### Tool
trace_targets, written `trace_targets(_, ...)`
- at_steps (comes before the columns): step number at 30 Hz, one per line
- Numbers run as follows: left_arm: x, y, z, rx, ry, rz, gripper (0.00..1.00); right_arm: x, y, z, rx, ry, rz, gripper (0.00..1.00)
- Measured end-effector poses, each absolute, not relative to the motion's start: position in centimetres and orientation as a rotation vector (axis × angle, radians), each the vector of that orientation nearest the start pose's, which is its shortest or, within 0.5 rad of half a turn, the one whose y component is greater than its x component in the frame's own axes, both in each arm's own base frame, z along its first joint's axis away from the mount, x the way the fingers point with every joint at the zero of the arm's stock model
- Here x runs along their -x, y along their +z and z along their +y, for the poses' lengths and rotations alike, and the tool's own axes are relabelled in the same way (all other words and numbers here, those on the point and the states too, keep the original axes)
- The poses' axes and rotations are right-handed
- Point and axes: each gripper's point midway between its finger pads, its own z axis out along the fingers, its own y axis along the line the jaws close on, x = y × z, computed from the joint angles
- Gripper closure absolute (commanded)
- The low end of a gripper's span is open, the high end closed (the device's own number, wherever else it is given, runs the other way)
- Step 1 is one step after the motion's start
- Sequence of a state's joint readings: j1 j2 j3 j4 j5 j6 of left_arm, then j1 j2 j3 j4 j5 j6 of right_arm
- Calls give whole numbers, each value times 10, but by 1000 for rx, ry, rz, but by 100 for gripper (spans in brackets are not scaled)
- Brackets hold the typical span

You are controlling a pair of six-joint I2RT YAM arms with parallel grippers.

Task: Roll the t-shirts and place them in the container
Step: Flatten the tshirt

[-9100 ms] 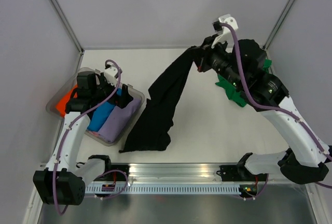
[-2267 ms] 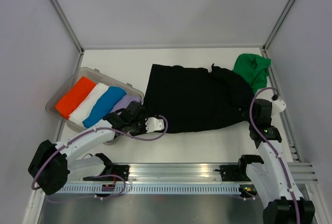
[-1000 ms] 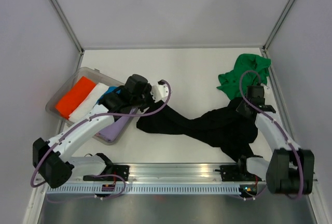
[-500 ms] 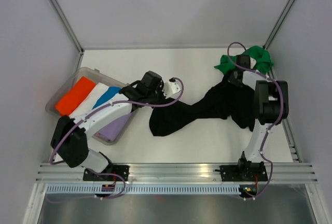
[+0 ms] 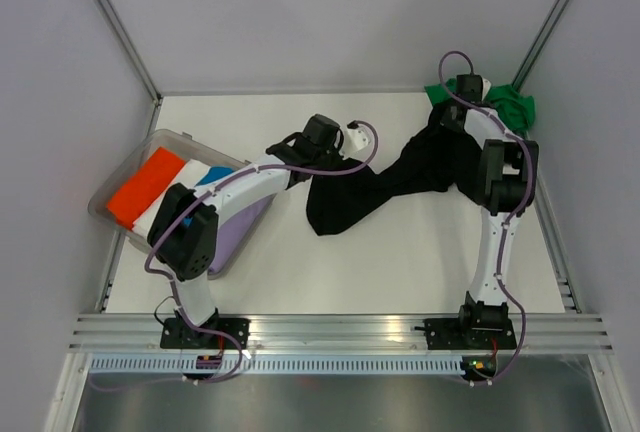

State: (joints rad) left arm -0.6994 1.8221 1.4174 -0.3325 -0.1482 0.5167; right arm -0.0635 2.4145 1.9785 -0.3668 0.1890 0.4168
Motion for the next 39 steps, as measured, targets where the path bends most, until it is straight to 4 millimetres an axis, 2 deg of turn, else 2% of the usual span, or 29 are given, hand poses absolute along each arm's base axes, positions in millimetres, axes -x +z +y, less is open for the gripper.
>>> trace_targets(3, -408, 148, -277, -1218, 88, 1919, 98, -580, 58, -48, -587, -20, 2275, 100)
trace_targets(5, -410, 163, -272, -1186, 103, 1901, 98, -564, 98, -42, -549, 20, 2237, 100)
trace_targets(7, -410, 189, -263, -1136, 126, 1870, 98, -554, 161, -37, -507, 67, 2130, 100)
trace_targets(9, -410, 219, -253, -1075, 149, 1830, 98, -539, 235, -33, -468, 100, 1992, 100)
trace_targets(12, -415, 273, -232, -961, 177, 1764, 98, -510, 346, -33, -425, 138, 1756, 100)
trace_targets(14, -427, 311, -213, -866, 200, 1723, 98, -495, 407, -36, -405, 153, 1623, 100)
trace_targets(16, -443, 346, -191, -767, 234, 1684, 98, -494, 458, -38, -388, 168, 1523, 100)
trace_targets(18, -459, 377, -171, -681, 270, 1652, 98, -506, 498, -39, -369, 194, 1448, 100)
trace_targets(21, -482, 414, -147, -580, 322, 1602, 98, -529, 528, -35, -340, 234, 1387, 100)
trace_targets(23, -493, 430, -141, -543, 342, 1576, 98, -540, 528, -33, -332, 255, 1385, 100)
trace_targets(26, -497, 431, -141, -545, 344, 1571, 98, -542, 511, -30, -331, 264, 1425, 100)
trace_targets(27, -496, 428, -142, -555, 340, 1574, 98, -540, 500, -31, -338, 260, 1443, 100)
trace_targets(28, -495, 423, -144, -570, 329, 1577, 98, -530, 481, -31, -349, 255, 1476, 100)
trace_targets(29, -492, 413, -146, -593, 319, 1592, 98, -518, 453, -30, -367, 249, 1540, 100)
trace_targets(30, -488, 399, -148, -620, 301, 1602, 98, -507, 433, -29, -379, 250, 1575, 99)
trace_targets(32, -474, 363, -150, -693, 271, 1658, 98, -472, 373, -27, -427, 243, 1667, 98)
trace_targets(35, -439, 285, -153, -854, 207, 1765, 98, -414, 278, -25, -536, 232, 1814, 95)
trace_targets(37, -406, 230, -158, -991, 153, 1826, 98, -380, 223, -24, -614, 215, 1903, 89)
trace_targets(38, -387, 204, -161, -1065, 123, 1850, 98, -361, 194, -24, -657, 202, 1948, 83)
trace_targets(39, -367, 180, -163, -1144, 89, 1875, 98, -343, 167, -25, -702, 184, 1999, 59)
